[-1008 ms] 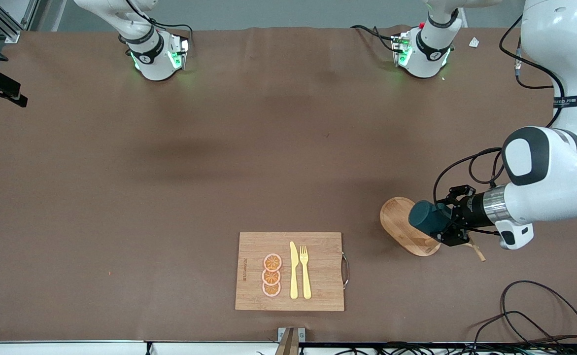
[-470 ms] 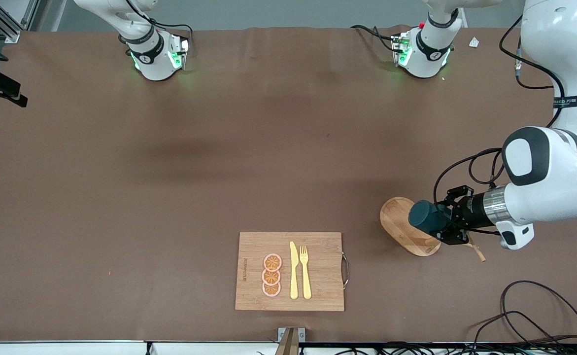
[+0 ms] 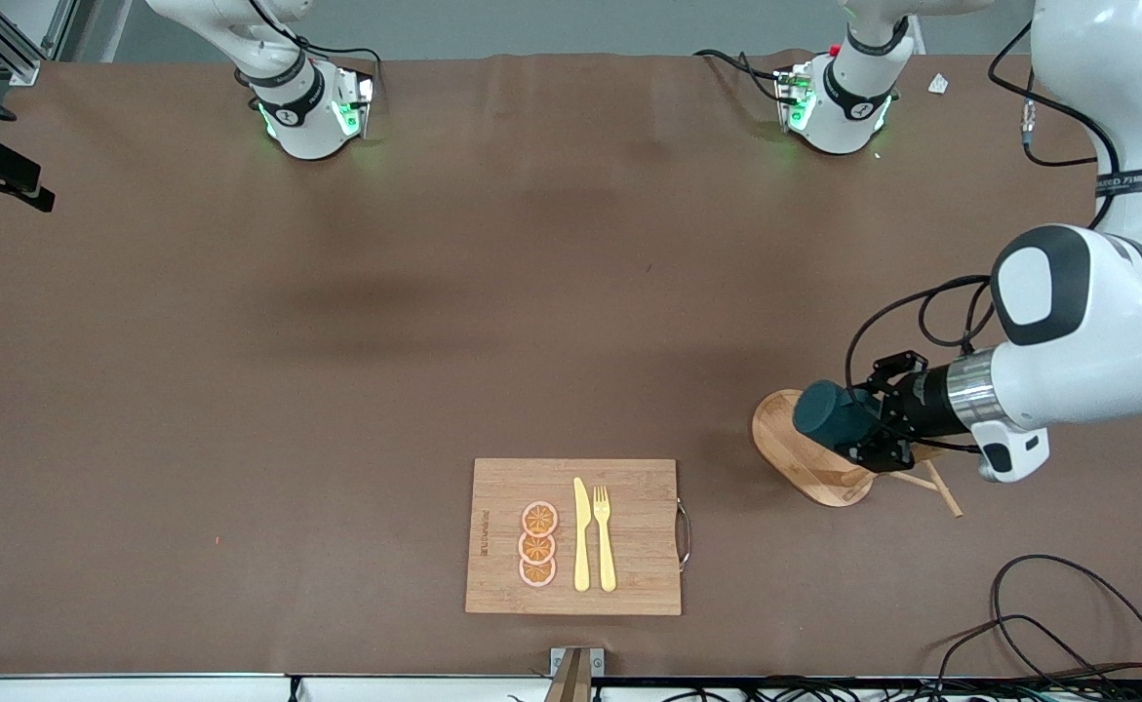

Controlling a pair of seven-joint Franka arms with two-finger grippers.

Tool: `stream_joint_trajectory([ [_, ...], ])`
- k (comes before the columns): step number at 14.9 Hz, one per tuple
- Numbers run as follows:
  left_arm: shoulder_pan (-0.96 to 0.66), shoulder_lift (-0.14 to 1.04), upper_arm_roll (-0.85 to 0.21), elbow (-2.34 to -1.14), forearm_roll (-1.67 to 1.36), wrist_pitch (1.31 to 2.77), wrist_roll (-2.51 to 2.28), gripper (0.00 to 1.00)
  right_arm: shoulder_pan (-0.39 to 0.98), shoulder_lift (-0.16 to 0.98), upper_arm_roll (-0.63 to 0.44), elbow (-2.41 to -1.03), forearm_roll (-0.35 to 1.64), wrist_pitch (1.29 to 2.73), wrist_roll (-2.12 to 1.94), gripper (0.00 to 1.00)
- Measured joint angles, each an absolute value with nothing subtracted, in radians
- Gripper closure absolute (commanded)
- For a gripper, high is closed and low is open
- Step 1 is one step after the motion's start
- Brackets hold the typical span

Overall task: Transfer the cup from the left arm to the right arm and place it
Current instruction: 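Lift the teal mug off the stand with the left gripper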

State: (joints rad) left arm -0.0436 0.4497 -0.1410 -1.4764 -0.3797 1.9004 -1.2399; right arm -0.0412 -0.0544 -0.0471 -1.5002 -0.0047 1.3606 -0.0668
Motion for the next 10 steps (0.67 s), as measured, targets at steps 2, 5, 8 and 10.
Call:
stream_joint_trajectory([
  [2, -0.055, 0.430, -0.188, -1.475, -0.359, 1.893, -1.276, 0.38, -0.041, -0.054, -0.047, -1.500, -0.005, 1.361, -0.067, 0.00],
  [5, -0.136, 0.416, -0.241, -1.475, -0.267, 1.893, -1.364, 0.38, -0.041, -0.054, -0.047, -1.500, -0.005, 1.361, -0.067, 0.00],
  [8, -0.278, 0.416, -0.260, -1.475, -0.149, 1.922, -1.400, 0.39, -0.041, -0.054, -0.047, -1.500, -0.005, 1.361, -0.067, 0.00],
  [10, -0.382, 0.419, -0.262, -1.477, -0.045, 1.962, -1.413, 0.40, -0.041, -0.054, -0.047, -1.500, -0.005, 1.361, -0.067, 0.00],
])
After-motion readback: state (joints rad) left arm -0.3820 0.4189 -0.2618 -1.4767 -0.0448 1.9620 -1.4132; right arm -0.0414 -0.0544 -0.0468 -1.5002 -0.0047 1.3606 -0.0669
